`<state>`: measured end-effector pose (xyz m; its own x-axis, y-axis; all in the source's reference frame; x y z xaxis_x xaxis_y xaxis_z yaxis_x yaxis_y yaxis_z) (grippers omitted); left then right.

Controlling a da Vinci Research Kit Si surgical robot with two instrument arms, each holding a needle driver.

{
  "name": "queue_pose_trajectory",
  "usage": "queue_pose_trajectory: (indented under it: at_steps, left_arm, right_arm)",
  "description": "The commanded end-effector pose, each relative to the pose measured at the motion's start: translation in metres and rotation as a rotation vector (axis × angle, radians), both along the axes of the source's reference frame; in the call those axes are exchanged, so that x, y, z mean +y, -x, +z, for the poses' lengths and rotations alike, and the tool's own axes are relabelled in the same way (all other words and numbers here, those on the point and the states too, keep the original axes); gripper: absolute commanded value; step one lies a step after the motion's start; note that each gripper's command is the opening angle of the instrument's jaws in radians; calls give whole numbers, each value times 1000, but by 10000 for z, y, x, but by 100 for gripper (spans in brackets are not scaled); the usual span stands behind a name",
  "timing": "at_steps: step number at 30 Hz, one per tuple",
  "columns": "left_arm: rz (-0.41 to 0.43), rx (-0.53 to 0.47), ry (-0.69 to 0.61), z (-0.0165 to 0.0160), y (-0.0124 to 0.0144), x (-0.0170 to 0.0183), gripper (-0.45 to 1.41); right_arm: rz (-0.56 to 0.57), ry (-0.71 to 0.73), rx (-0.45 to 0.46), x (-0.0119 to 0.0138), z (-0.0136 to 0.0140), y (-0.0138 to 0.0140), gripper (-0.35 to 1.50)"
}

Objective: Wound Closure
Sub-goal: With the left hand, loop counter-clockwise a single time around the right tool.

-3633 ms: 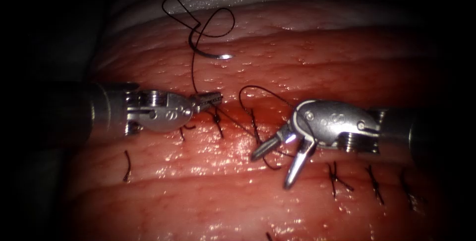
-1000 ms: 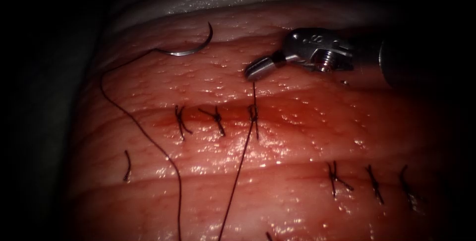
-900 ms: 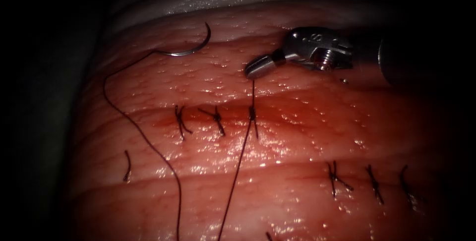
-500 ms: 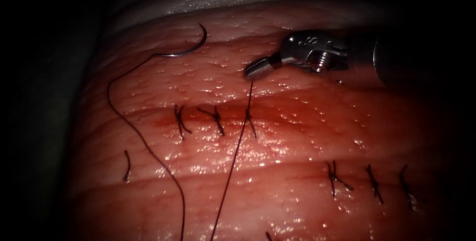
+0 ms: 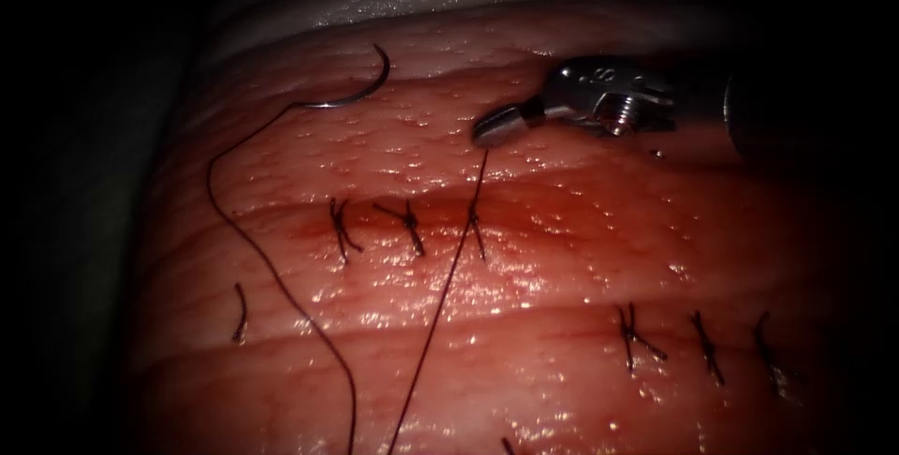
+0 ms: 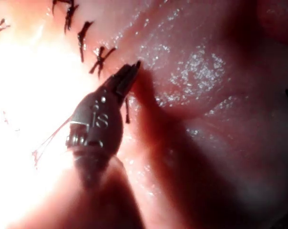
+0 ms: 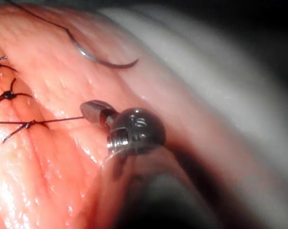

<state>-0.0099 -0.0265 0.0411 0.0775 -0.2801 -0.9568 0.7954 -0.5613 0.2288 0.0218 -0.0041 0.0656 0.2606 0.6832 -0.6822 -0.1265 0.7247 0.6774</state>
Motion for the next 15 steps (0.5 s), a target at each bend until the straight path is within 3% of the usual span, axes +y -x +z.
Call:
queue_pose_trajectory:
  at_steps: [1,3,4,10,15]
  left_arm:
    - [-45,1,-2,7,7,8,-45]
    - [-125,21,8,10,8,34,-45]
    - [-219,44,4,16,9,64,-45]
    - [-483,39,7,35,9,148,-45]
    - [-650,31,15,47,9,207,-45]
  right_arm:
    - [31,-12,33,1,-5,-3,71]
    - [54,10,64,4,-13,2,110]
    - [81,26,97,7,-23,9,123]
    - [166,62,151,14,-47,35,128]
    - [192,97,142,8,-58,44,126]
